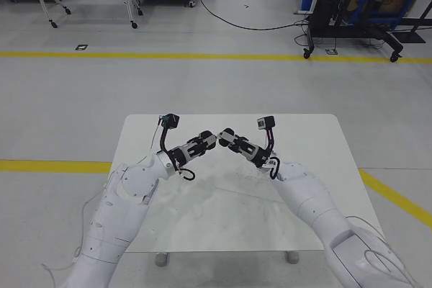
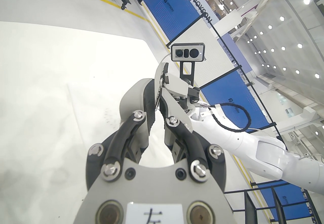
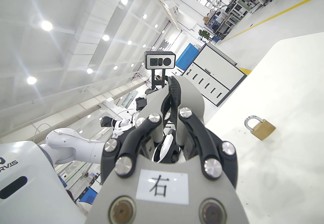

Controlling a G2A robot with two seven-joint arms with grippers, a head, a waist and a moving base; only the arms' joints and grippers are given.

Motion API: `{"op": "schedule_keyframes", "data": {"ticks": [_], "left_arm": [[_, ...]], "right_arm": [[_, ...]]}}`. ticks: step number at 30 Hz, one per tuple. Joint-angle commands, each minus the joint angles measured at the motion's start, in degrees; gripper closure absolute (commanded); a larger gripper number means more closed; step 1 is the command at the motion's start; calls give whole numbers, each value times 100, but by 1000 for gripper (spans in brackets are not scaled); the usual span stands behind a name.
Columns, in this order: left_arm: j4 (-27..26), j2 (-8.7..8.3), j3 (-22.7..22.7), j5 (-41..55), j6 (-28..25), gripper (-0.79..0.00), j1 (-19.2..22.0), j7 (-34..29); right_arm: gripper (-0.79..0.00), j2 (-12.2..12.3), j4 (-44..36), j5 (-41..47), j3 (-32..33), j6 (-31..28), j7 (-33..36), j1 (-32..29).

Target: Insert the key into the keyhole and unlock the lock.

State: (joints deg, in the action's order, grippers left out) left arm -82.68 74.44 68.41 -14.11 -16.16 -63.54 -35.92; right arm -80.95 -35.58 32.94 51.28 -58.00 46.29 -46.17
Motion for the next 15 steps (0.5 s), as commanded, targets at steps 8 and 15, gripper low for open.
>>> {"op": "schedule_keyframes", "data": {"ticks": [8, 15], "left_arm": [[-27, -24, -12, -84, -30, 0, -10, 111], [-44, -37, -12, -120, -7, 0, -27, 255]], "right_arm": [[-785, 3, -5, 40, -92, 0, 0, 9], [-785, 0, 78, 117, -81, 0, 0, 57]]}}
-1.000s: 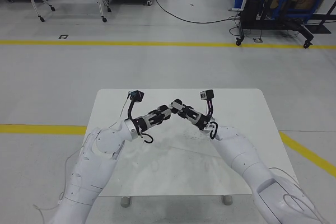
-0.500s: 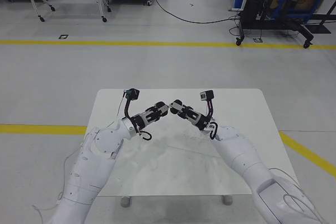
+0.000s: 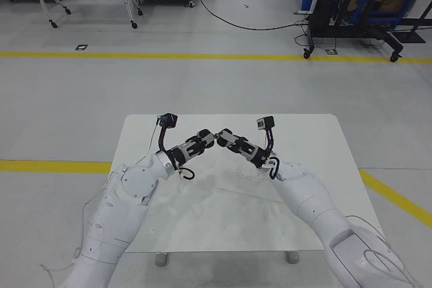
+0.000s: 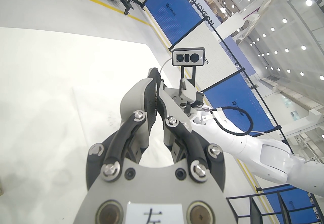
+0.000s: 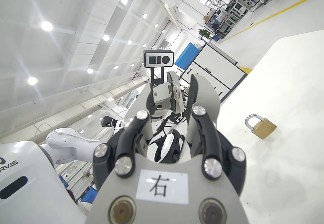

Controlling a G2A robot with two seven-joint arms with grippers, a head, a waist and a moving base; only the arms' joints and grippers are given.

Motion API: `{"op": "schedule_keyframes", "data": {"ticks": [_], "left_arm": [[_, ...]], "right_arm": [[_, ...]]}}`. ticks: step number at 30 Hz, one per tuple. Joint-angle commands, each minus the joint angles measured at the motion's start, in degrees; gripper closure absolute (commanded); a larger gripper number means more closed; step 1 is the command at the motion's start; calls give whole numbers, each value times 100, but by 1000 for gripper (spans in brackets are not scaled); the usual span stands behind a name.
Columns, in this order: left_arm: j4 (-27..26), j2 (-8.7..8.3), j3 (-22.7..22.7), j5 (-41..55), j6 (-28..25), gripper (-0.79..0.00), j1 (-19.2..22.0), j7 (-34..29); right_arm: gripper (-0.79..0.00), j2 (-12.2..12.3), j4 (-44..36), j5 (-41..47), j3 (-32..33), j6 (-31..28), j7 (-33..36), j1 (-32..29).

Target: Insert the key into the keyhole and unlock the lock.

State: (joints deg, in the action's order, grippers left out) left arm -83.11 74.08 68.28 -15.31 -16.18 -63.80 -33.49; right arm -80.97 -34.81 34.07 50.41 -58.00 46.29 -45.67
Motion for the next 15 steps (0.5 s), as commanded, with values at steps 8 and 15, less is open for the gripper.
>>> {"op": "schedule_keyframes", "data": {"ticks": [8, 15], "left_arm": [[4, -32, 189, 130, 83, 0, -25, 246], [6, -34, 207, 178, 88, 0, -32, 249]], "right_arm": [[-785, 5, 9, -13, 10, 0, 0, 18], [-785, 5, 9, -13, 10, 0, 0, 18]]}}
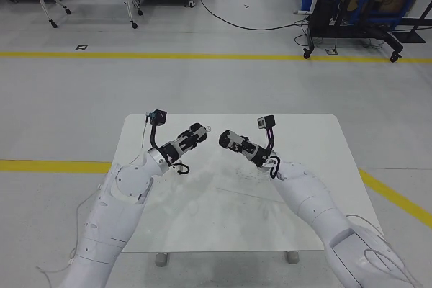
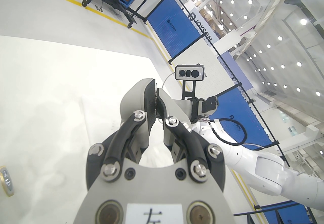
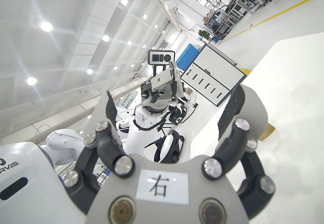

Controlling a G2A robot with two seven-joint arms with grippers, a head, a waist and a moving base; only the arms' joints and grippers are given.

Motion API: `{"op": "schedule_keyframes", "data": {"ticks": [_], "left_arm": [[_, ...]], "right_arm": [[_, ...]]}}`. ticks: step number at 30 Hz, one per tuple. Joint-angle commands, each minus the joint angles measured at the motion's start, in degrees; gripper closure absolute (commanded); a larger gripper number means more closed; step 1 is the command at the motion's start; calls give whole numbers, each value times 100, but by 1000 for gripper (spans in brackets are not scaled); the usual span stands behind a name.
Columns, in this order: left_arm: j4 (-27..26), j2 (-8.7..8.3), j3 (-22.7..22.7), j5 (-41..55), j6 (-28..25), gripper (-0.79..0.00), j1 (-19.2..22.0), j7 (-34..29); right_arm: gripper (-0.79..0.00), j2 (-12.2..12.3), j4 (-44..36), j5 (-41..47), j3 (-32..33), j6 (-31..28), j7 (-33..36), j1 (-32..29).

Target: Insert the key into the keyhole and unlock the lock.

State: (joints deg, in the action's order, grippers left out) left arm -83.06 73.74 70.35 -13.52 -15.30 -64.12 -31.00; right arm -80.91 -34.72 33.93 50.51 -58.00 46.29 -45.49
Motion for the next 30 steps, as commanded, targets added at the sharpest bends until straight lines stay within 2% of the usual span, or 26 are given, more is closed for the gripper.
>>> {"op": "schedule_keyframes", "data": {"ticks": [1, 11, 13, 15, 18, 21, 30], "left_arm": [[0, 0, 0, -1, 0, 0, 0, 0], [-110, -26, 78, -138, 106, 0, -93, 157], [-98, -42, 143, 122, 128, 0, -102, -87], [-46, -71, 198, 457, 117, 0, -75, -659], [-10, -121, 421, 998, -86, 0, -35, -1177], [-3, -125, 510, 1441, -210, 0, -59, -1180], [-3, -125, 510, 1441, -210, 0, -59, -1180]], "right_arm": [[-785, 0, 0, 0, 0, 0, 0, 0], [-785, 0, 0, 0, 0, 0, 0, 0], [-785, 0, 0, 0, 0, 0, 0, 0], [-785, 0, 0, 0, 0, 0, 0, 0], [-785, 0, 0, 0, 0, 0, 0, 0], [-785, 0, 0, 0, 0, 0, 0, 0], [-785, 0, 0, 0, 0, 0, 0, 0]]}}
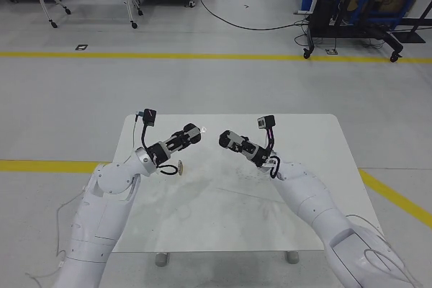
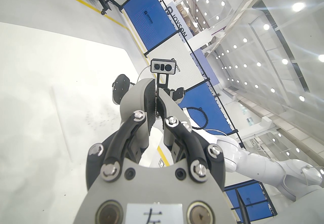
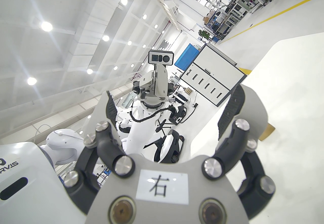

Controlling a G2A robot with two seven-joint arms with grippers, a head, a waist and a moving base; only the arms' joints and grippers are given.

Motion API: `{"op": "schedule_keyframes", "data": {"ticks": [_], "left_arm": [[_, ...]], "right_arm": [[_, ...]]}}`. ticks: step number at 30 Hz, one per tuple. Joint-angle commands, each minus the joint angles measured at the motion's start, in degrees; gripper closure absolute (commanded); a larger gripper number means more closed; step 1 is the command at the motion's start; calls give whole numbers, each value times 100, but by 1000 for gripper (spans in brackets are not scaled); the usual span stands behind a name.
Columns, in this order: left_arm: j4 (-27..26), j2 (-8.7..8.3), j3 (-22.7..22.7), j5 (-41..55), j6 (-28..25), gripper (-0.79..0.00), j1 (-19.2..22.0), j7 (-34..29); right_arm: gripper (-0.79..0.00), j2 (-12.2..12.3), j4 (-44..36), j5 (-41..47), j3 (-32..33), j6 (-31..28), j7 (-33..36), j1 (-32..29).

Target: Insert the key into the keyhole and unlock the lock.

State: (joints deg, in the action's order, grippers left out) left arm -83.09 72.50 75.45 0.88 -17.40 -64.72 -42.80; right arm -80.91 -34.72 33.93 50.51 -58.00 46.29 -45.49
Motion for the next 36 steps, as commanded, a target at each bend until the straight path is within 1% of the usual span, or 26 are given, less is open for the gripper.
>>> {"op": "schedule_keyframes", "data": {"ticks": [1, 19, 22, 24, 26, 28, 31, 33, 34, 36], "left_arm": [[0, 0, 0, 1, 0, 0, 0, 0], [0, 0, 0, 1, 0, 0, 0, 0], [-96, -6, -76, -20, 82, 0, -68, -39], [-97, -15, -90, 116, 122, 0, -73, -186], [-54, -32, -86, 340, 151, 0, -34, -515], [31, -56, -80, 533, 222, 0, 35, -947], [108, -96, -146, 611, 233, 0, 132, -1607], [137, -119, -215, 604, 202, 0, 180, -1989], [161, -131, -231, 549, 198, 0, 205, -2078], [180, -149, -261, 414, 170, 0, 250, -2117]], "right_arm": [[-785, 0, 0, 0, 0, 0, 0, 0], [-785, 0, 0, 0, 0, 0, 0, 0], [-785, 46, 146, -224, 98, 123, -335, -26], [-785, 95, 173, -244, 190, 190, -347, -61], [-785, 156, 118, -197, 260, 345, -46, -94], [-785, 236, 7, -18, 346, 620, 577, -102], [-785, 398, -325, -19, 405, 1439, 1439, -72], [-785, 519, -543, -244, 440, 1684, 1684, -83], [-785, 565, -651, -271, 462, 1745, 1745, -117], [-499, 625, -890, -122, 480, 1959, 1959, -212]]}}
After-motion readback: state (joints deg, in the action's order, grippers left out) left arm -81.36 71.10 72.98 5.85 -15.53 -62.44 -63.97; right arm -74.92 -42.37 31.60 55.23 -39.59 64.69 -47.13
